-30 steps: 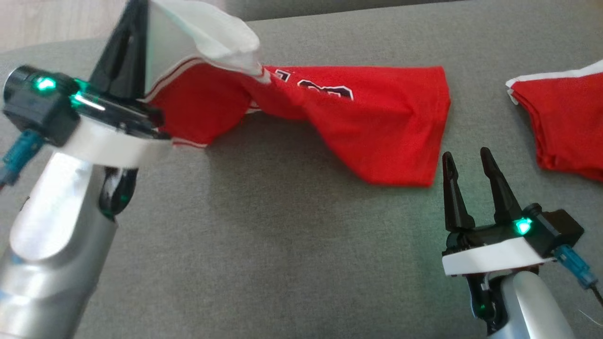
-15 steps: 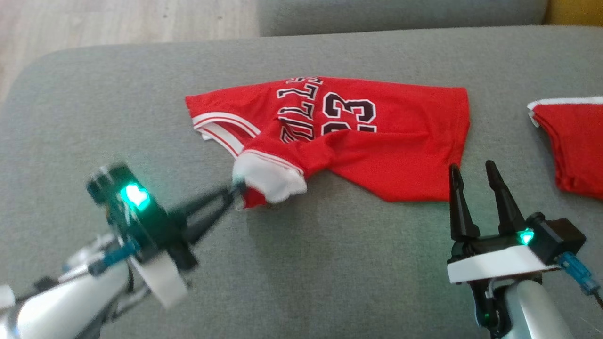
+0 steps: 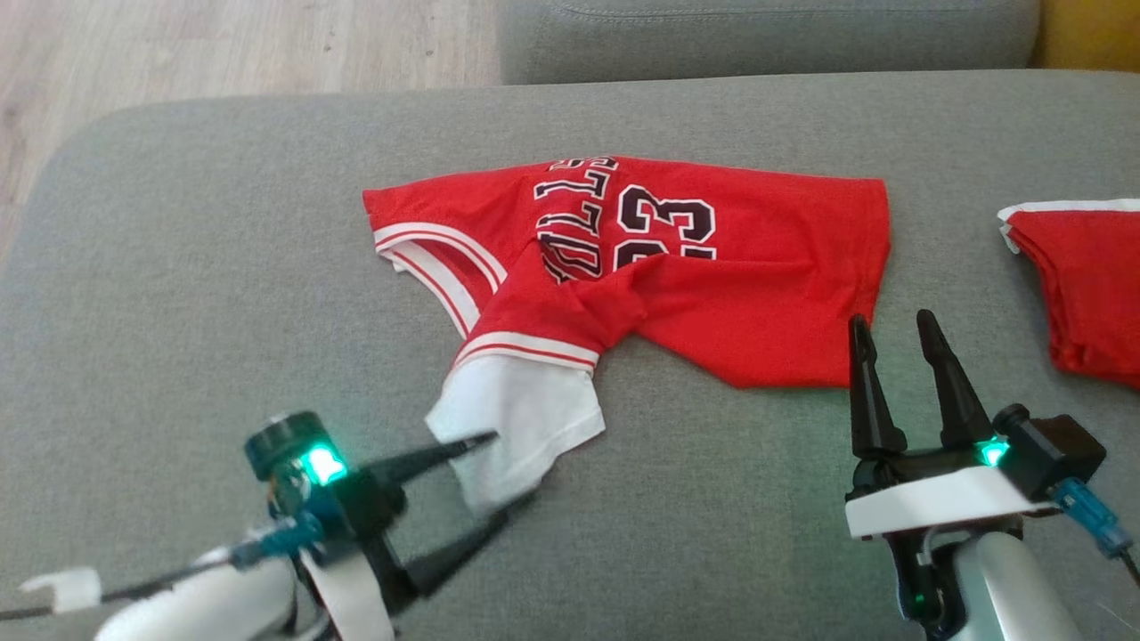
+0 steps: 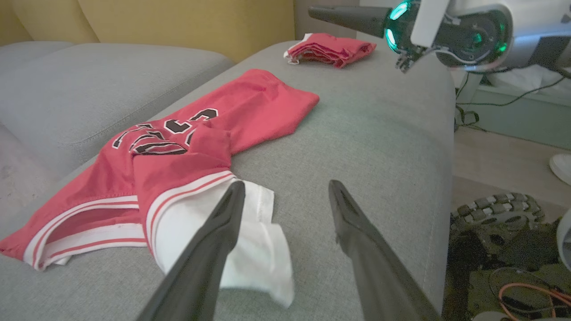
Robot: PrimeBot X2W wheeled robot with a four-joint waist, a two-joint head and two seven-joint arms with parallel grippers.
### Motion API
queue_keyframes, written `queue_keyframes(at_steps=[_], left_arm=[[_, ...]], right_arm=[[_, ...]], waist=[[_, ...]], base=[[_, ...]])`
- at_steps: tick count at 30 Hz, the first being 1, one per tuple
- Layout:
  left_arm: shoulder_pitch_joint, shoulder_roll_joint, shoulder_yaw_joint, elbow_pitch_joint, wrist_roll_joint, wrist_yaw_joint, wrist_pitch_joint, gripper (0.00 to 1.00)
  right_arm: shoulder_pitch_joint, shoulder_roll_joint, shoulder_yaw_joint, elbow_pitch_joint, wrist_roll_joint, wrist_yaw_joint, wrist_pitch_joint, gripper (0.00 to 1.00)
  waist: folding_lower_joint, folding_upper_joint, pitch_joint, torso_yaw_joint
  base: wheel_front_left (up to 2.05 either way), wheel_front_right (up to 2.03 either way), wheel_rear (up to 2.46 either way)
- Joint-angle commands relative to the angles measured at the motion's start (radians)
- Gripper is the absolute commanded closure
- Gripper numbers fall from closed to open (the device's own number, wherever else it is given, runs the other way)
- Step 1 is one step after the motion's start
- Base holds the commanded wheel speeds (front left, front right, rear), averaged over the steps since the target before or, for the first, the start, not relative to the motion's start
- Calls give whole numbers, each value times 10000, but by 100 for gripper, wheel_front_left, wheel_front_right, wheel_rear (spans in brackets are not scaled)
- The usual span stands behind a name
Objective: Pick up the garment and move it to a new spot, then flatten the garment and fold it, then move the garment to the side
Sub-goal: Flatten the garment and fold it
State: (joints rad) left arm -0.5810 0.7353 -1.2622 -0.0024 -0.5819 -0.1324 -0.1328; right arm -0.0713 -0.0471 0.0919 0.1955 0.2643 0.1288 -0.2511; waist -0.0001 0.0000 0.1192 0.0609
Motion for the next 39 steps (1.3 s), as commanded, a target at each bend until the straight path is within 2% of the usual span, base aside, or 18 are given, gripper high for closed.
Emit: queue_keyframes(at_steps=[1,5,8,11,12,14,16,19,30,32,39], left_arm=[[-440,259,617,-53,-246,77,-206,0],[-185,2,1822,373,-1696,814,-847,0],[39,-326,3129,636,-2671,1718,-1171,0],[381,-738,4522,810,-3159,2493,-1274,0],[559,-943,5106,806,-3259,2681,-1280,0],[929,-1242,5956,876,-3248,2788,-1284,0],[1118,-1400,6346,1158,-3095,2715,-1286,0],[883,-1412,6283,1913,-3053,2457,-1120,0],[-2040,-1201,5793,4878,-4037,765,2764,0],[-2302,-1116,5722,5070,-4017,668,3075,0],[-3729,-634,5139,6052,-3940,227,5194,0]], right_arm=[[-207,-31,214,-271,-2,19,-107,0],[-176,-31,220,-256,-3,19,-107,0],[-160,-31,263,-268,-2,19,-107,0],[-182,-31,277,-306,6,19,-107,0],[-191,-31,294,-324,5,19,-107,0],[-247,-31,329,-393,-15,19,-107,0],[-330,-31,347,-460,-46,19,-107,0],[-459,-31,369,-522,-66,19,-107,0],[-969,-31,610,-666,134,19,-107,0],[-1005,-31,607,-674,186,19,-107,0],[-1218,-31,712,-721,454,19,-107,0]], waist=[[1,0,-15,-42],[1,0,-52,-151],[1,0,-23,-269],[1,0,80,-416],[1,0,150,-481],[1,0,372,-608],[1,0,619,-741],[1,0,1004,-948],[1,0,2156,-1838],[1,0,2230,-1917],[1,0,2686,-2349]], base=[[0,0,0],[0,0,0],[0,0,0],[0,0,0],[0,0,0],[0,0,0],[0,0,0],[0,0,0],[0,0,0],[0,0,0],[0,0,0]])
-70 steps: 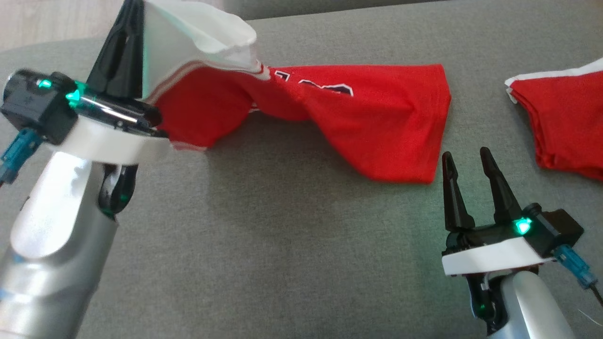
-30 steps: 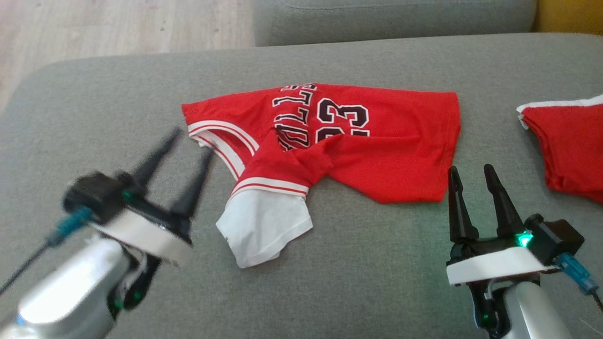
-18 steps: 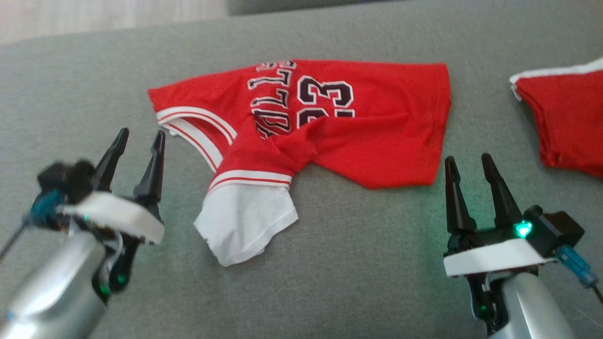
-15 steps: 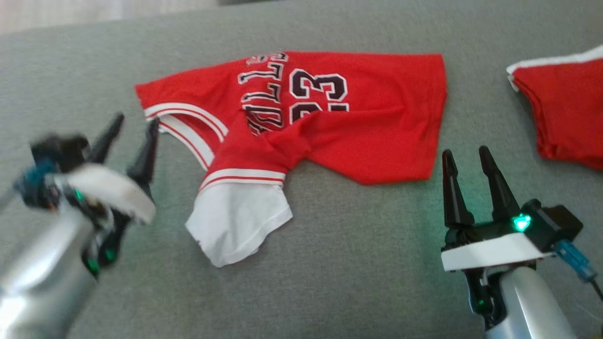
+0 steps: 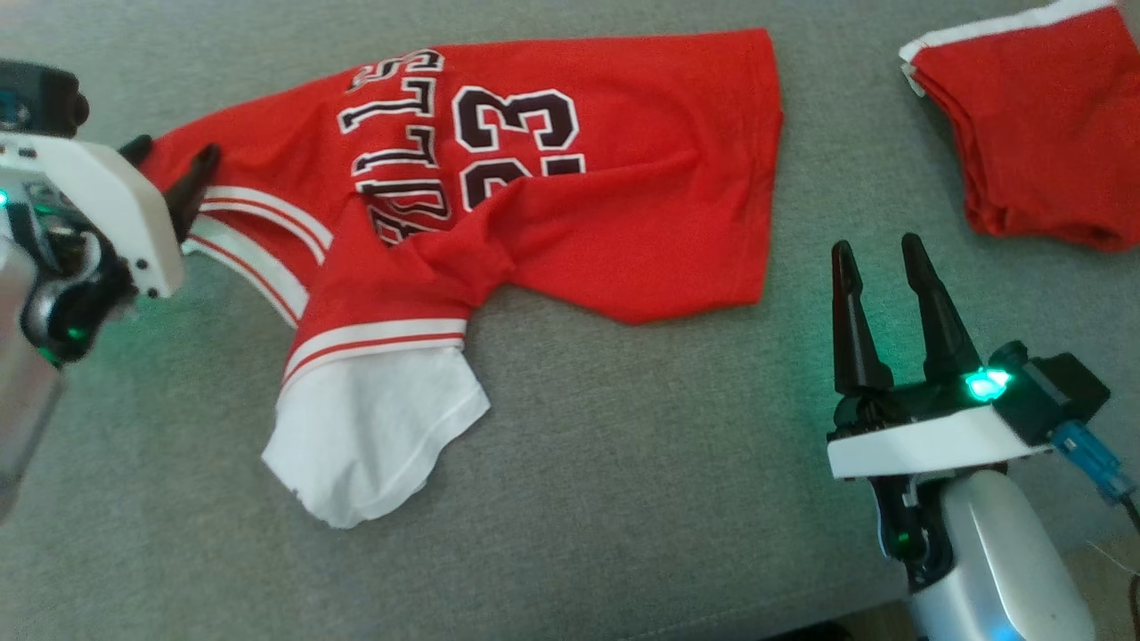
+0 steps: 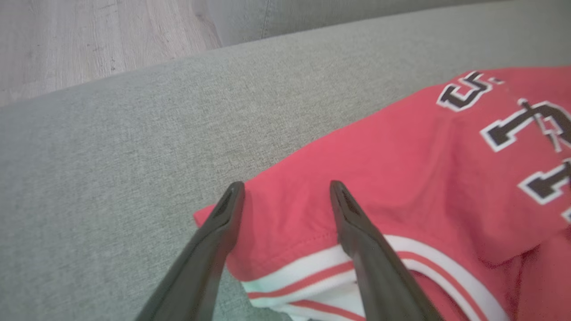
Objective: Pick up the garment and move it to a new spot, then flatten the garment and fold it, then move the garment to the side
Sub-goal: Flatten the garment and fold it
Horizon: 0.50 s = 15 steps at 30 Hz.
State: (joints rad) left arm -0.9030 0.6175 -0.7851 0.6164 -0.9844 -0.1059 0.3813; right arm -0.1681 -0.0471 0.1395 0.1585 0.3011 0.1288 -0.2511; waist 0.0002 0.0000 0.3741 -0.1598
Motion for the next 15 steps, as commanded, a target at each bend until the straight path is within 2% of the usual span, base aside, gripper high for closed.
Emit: queue_keyframes(at_steps=[1,3,10,14,15], left_arm=[[-651,615,255,-50,155,-69,281,0],[-982,831,-77,163,422,-141,722,0],[-1287,1155,-776,257,351,-234,1933,0],[-1234,1286,-1185,3,-138,-243,2916,0],[-1204,1333,-1266,-94,-313,-243,3174,43]], right_arm=[[-277,-31,257,-359,122,19,-107,0],[-346,-31,327,-389,217,19,-107,0],[-420,-31,347,-374,333,19,-107,0],[-406,-31,362,-362,342,19,-107,0],[-415,-31,364,-359,342,19,-107,0]], waist=[[-2,0,180,-193],[-2,0,302,-343],[-2,0,428,-572],[-2,0,442,-649],[-2,0,450,-668]], base=[[0,0,0],[0,0,0],[0,0,0],[0,0,0],[0,0,0]])
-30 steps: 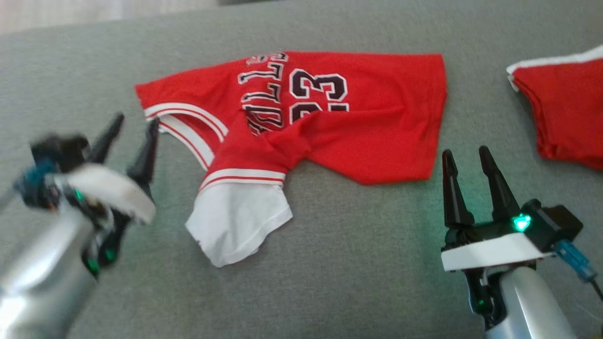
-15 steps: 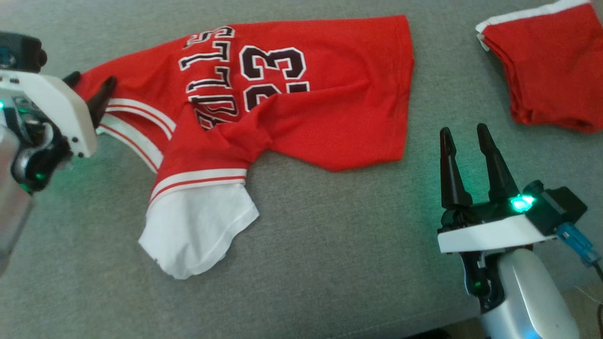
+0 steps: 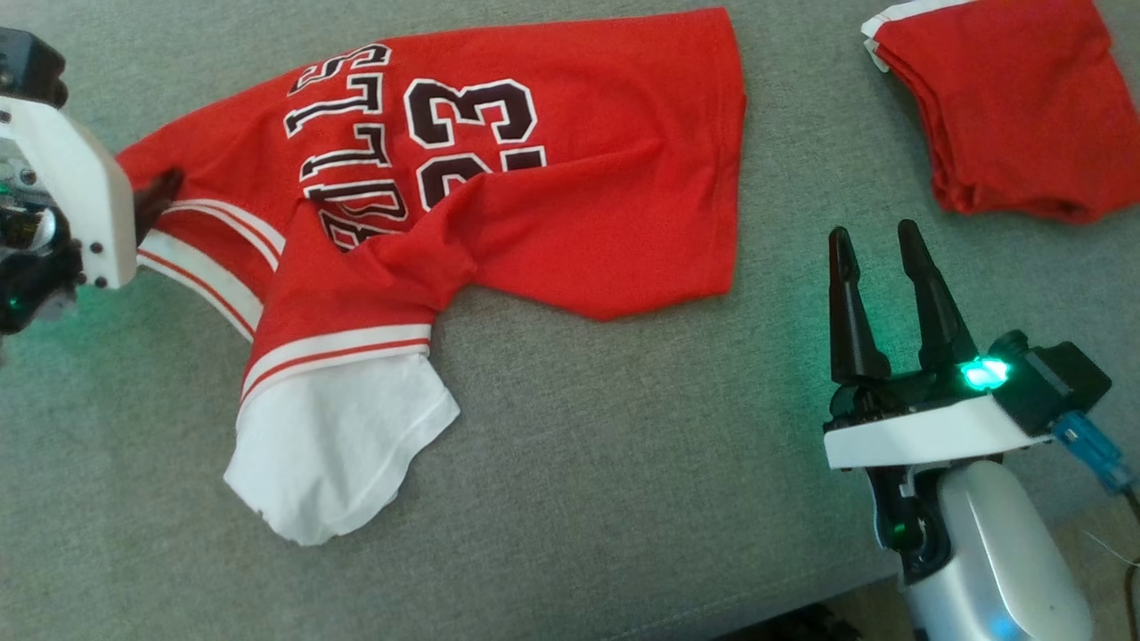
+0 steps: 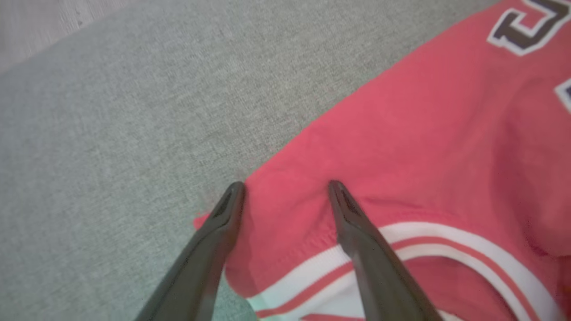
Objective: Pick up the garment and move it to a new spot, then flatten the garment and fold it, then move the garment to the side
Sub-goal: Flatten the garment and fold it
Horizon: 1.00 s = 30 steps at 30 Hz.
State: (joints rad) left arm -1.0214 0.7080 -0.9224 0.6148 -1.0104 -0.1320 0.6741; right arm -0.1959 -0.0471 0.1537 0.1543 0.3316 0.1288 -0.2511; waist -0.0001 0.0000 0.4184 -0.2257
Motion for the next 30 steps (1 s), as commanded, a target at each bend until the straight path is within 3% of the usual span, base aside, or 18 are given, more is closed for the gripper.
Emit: queue_keyframes(at_steps=[1,5,9,15,24,29,30], left_arm=[[-7,490,31,-203,-194,17,443,100],[-202,733,9,-498,-227,16,183,100],[-886,732,209,-299,835,166,-1759,100],[-1799,275,239,423,2060,267,-4089,100],[-3048,-255,-200,1420,3519,229,-6018,100],[-3583,-681,-208,2250,4008,722,-7078,100],[-3629,-786,-180,2441,4045,883,-7253,14]], right_arm=[[-151,-31,216,-315,39,19,-107,0],[-192,-31,192,-346,56,19,-107,0],[-245,-31,197,-375,77,19,-107,0],[-316,-31,276,-363,140,19,-107,0],[-344,-31,303,-393,228,19,-107,0],[-385,-31,276,-387,249,19,-107,0],[-387,-31,264,-379,238,19,-107,0]], waist=[[1,0,14,-26],[1,0,83,-79],[1,0,183,-117],[1,0,240,-190],[1,0,325,-277],[1,0,338,-235],[1,0,324,-206]], base=[[0,0,0],[0,0,0],[0,0,0],[0,0,0],[0,0,0],[0,0,0],[0,0,0]])
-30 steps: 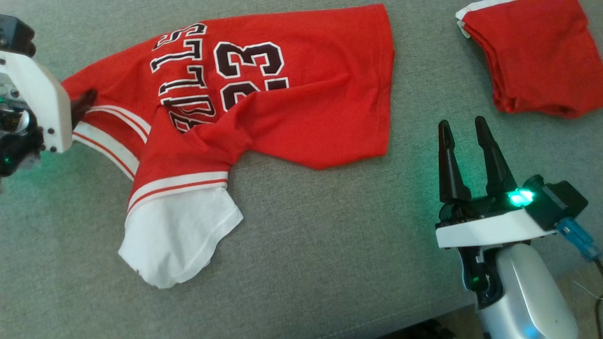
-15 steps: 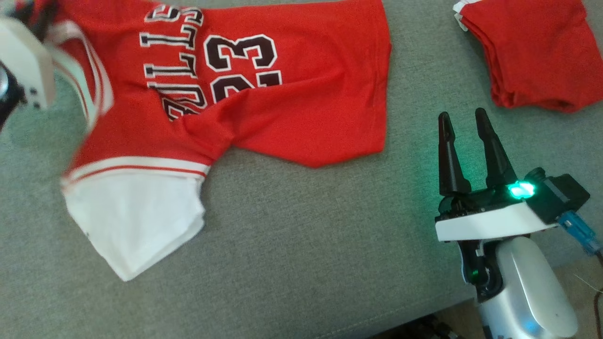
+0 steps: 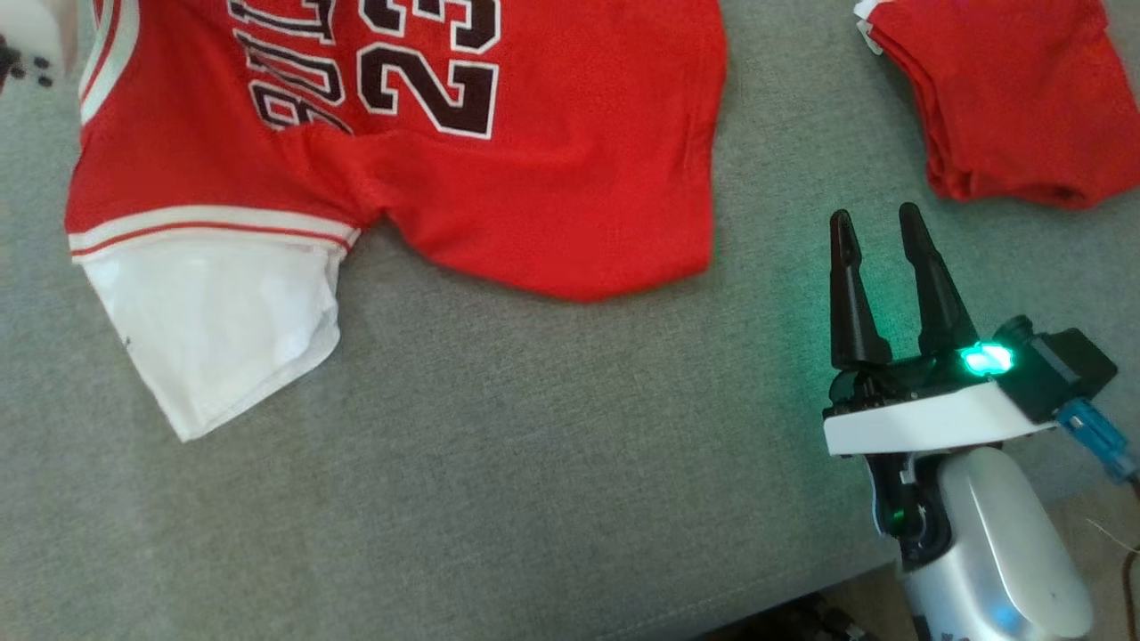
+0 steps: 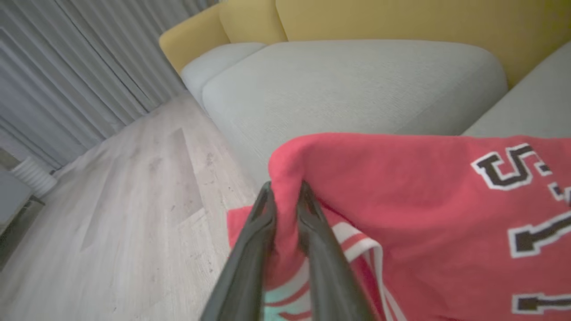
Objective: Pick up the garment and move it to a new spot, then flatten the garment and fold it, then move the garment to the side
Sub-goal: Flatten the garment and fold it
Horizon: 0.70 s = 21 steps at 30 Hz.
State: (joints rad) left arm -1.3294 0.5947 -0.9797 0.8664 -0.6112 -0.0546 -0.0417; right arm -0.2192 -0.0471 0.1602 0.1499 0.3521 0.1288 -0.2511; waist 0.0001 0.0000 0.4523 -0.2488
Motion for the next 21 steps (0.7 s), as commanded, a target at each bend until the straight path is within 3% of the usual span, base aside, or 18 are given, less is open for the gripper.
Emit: queue_keyframes(at_steps=[1,5,12,17,21], left_arm=[[-590,255,407,116,104,284,-252,0],[-540,-112,563,769,-47,532,-758,0],[250,-721,1090,958,-839,213,-1868,0],[1516,-1075,1762,-44,-1423,263,-2178,0],[3093,-1300,2890,-2068,-1422,814,-2195,0]], right_arm=[[-156,-31,187,-327,18,19,-107,0],[-160,-31,125,-295,-69,19,-107,0],[-6,-31,-35,-236,-313,19,-107,0],[249,-31,-342,-234,-594,19,-107,0],[497,-31,-667,-286,-859,19,-107,0]], waist=[[-1,0,-36,64],[-1,0,-198,252],[-1,0,-889,735],[-1,0,-1564,1340],[-1,0,-2106,1960]], base=[[0,0,0],[0,0,0],[0,0,0],[0,0,0],[0,0,0]])
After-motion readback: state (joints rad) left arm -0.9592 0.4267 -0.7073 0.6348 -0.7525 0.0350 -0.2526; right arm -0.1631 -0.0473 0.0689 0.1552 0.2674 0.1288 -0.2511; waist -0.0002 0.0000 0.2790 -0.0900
